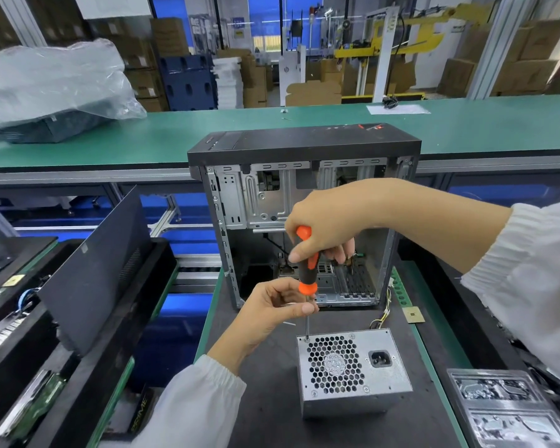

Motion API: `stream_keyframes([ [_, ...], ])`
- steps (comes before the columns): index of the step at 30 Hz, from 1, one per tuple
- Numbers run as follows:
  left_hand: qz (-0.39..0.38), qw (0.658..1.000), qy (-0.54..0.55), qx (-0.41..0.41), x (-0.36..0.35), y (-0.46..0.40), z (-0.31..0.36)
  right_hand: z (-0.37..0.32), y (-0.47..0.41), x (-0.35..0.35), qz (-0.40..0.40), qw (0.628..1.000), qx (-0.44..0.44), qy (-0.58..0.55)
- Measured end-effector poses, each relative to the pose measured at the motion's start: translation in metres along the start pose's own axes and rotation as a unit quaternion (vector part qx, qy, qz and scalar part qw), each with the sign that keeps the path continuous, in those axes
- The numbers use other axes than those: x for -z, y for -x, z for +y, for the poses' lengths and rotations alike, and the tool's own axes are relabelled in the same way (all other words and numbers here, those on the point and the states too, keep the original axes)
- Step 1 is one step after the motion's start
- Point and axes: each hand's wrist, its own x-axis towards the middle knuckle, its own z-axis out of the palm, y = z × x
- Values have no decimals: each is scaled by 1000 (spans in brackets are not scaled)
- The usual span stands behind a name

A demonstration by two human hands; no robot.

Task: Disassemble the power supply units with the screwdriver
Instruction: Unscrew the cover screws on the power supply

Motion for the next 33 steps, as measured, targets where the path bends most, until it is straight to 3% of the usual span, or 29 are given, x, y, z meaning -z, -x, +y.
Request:
stream_keyframes([
  [7,-67,979,-180,75,22,16,-25,3,9,3,-10,999,28,11],
  [18,-19,985,-166,49,9,11,-34,9,5,4,20,998,49,-15],
  [25,-12,981,-185,59,11,9,-35,16,6,6,-1,997,75,-36],
  [33,-50,971,-223,73,11,0,-23,24,13,12,6,996,85,-35],
])
